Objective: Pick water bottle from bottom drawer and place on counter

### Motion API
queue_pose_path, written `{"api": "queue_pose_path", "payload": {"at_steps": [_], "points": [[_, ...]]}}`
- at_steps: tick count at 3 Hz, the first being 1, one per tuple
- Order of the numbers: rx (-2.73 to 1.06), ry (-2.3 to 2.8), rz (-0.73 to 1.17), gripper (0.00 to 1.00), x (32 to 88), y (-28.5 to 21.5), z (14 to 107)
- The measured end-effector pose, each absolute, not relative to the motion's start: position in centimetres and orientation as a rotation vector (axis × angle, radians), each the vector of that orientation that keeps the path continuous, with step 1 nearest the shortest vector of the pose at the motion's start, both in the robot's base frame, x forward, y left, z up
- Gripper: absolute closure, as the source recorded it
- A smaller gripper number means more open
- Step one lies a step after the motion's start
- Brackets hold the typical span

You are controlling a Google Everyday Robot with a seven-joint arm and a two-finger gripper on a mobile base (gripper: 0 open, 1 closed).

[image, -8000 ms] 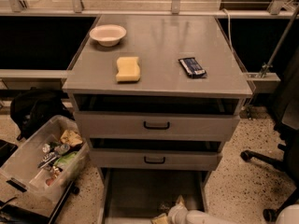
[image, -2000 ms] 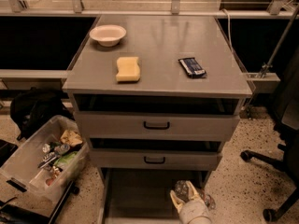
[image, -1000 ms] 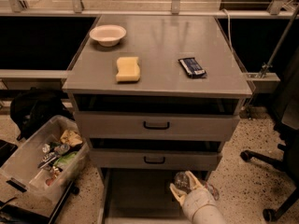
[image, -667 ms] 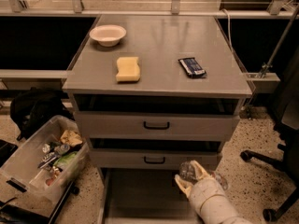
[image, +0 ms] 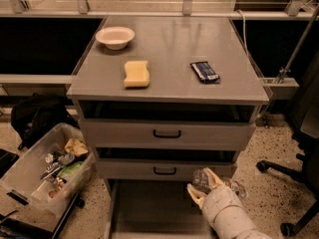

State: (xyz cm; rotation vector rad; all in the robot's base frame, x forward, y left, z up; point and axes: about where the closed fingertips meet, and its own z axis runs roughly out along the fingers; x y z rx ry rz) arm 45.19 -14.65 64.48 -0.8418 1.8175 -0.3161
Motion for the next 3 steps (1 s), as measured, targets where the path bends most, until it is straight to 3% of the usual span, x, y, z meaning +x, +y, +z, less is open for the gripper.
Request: {"api": "queue_pose_path", "payload": {"at_steps": [2, 3], "points": [[-0.766, 1.725, -0.347, 1.00, 48.1, -15.5, 75.4], [-0.759, 1.584, -0.378, 1.00, 49.2, -13.7, 87.2]]}}
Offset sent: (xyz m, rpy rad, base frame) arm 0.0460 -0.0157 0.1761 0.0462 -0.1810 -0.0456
